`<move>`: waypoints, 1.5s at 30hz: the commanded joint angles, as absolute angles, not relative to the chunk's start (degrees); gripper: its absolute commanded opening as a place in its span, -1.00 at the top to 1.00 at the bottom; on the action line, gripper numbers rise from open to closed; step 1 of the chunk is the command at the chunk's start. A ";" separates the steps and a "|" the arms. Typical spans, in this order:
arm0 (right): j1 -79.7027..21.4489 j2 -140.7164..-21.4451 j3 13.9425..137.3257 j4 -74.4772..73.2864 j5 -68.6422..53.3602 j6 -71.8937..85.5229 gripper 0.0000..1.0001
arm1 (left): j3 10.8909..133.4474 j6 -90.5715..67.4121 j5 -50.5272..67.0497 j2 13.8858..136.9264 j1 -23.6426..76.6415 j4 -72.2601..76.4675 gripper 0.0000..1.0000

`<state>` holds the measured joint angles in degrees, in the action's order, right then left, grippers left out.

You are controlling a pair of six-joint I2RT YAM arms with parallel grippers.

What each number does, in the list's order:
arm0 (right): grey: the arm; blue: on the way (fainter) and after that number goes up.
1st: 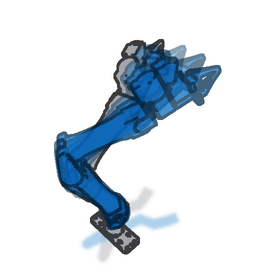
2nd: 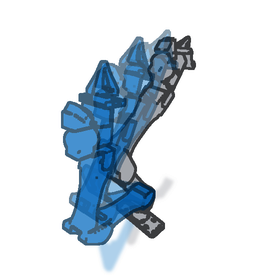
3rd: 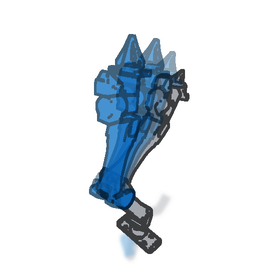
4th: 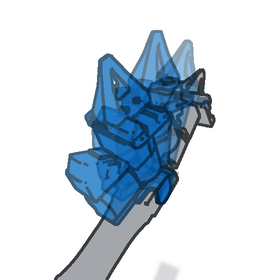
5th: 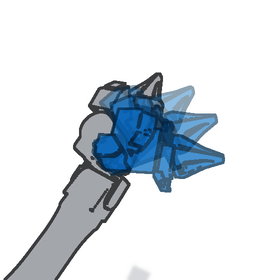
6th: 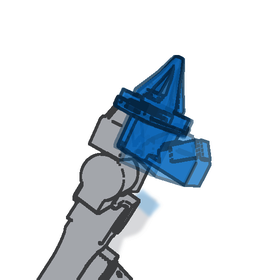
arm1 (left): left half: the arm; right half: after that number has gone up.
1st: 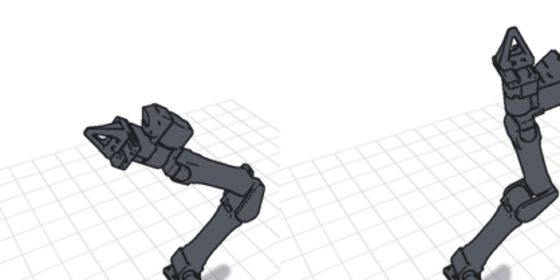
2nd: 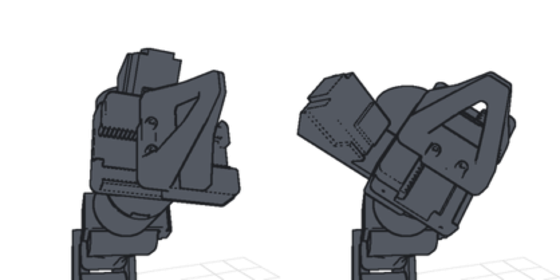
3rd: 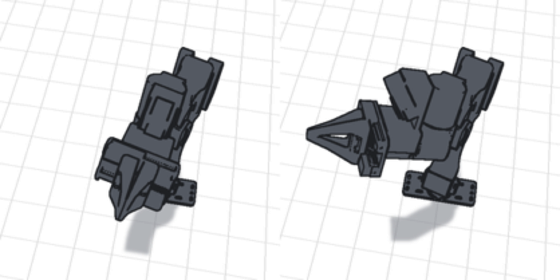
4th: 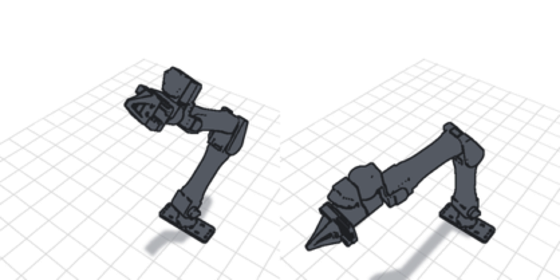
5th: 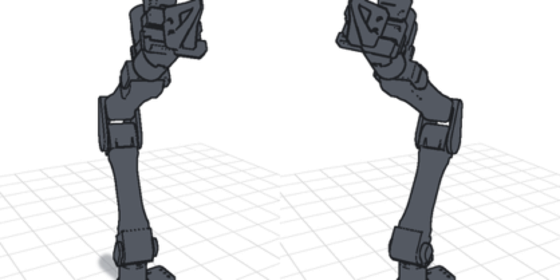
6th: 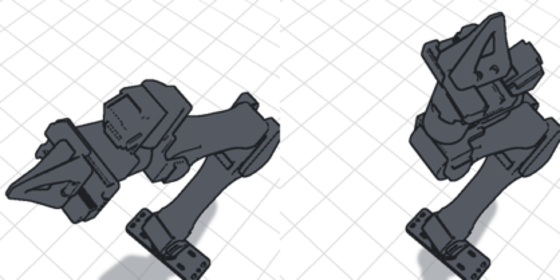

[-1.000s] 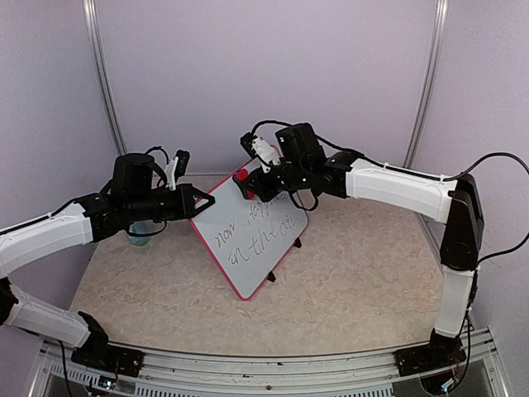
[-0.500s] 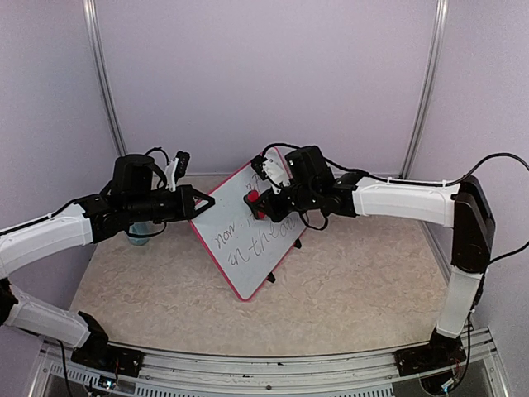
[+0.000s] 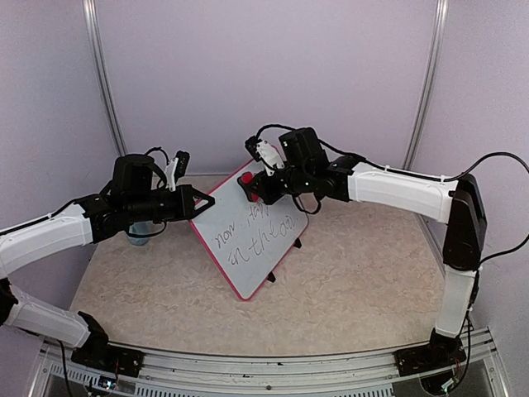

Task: Erase the whiteboard
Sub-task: Erase the whiteboard at the center of the board.

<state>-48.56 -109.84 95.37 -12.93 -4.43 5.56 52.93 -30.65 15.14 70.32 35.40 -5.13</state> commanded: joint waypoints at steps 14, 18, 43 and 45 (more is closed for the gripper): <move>-47.98 -107.38 83.92 -8.95 -4.87 6.31 1.00 | 53.79 -31.20 21.45 69.42 37.16 -2.82 1.00; -47.98 -106.68 83.61 -8.75 -4.76 6.12 1.00 | 53.68 -31.37 21.52 69.63 37.24 -2.57 1.00; -47.01 -108.31 86.02 -9.52 -4.99 5.55 1.00 | 53.66 -31.36 21.01 69.26 37.50 -3.04 1.00; -46.98 -107.29 83.94 -8.71 -4.99 5.83 1.00 | 53.63 -31.29 21.01 69.26 37.53 -2.91 1.00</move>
